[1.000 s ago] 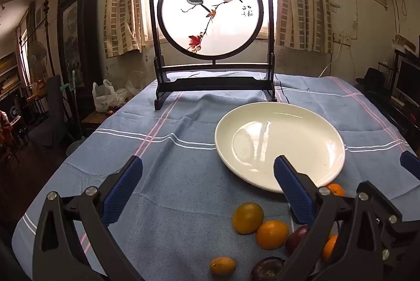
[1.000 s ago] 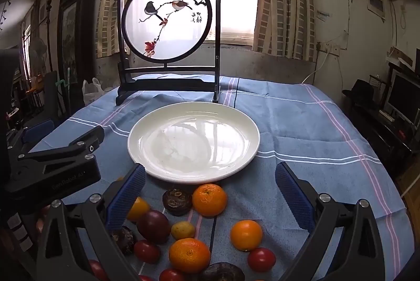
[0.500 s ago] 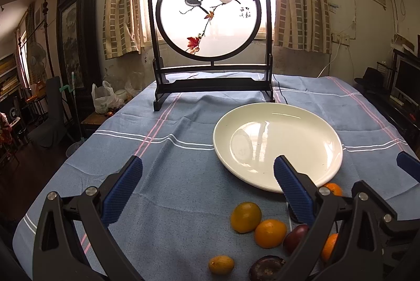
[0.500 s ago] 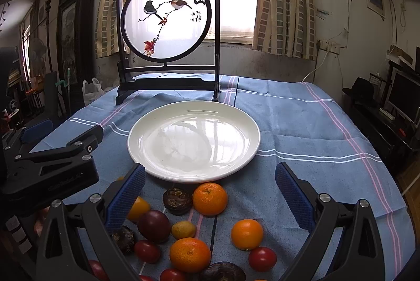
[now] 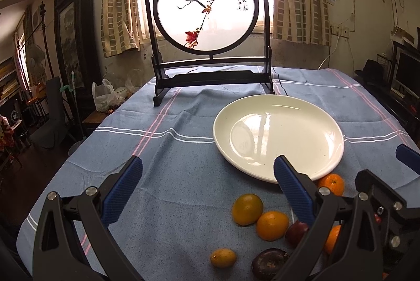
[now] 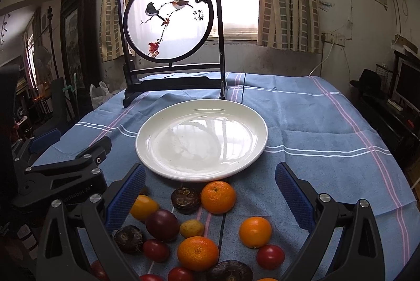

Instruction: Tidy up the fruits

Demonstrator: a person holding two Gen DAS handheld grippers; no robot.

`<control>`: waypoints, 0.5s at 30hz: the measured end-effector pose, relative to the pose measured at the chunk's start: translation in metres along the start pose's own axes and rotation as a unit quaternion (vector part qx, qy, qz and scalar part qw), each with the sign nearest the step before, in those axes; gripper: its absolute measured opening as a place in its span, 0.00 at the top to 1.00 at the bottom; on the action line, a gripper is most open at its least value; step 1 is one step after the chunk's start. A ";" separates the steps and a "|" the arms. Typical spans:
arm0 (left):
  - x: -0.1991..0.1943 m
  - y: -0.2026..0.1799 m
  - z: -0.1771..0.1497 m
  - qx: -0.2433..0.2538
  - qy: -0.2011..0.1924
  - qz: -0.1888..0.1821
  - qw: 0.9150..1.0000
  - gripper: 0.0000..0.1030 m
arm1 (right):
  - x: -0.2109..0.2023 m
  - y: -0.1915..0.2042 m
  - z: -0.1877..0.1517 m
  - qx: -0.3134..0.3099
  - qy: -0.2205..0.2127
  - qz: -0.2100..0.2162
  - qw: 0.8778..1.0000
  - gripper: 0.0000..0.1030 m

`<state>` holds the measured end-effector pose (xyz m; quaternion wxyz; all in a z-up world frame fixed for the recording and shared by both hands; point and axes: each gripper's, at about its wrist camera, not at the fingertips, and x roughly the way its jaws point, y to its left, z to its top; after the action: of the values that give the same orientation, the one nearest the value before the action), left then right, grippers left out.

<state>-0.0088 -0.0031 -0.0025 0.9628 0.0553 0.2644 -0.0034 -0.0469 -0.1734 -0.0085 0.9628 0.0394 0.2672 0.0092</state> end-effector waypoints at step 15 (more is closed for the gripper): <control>-0.043 0.011 -0.015 0.015 -0.015 -0.008 1.000 0.05 | -0.052 -0.008 -0.008 -0.038 0.018 0.010 0.999 0.03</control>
<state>-0.0526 0.0083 0.0075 0.9657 0.0673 0.2502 -0.0163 -0.0951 -0.1824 0.0110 0.9585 0.0052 0.2835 0.0297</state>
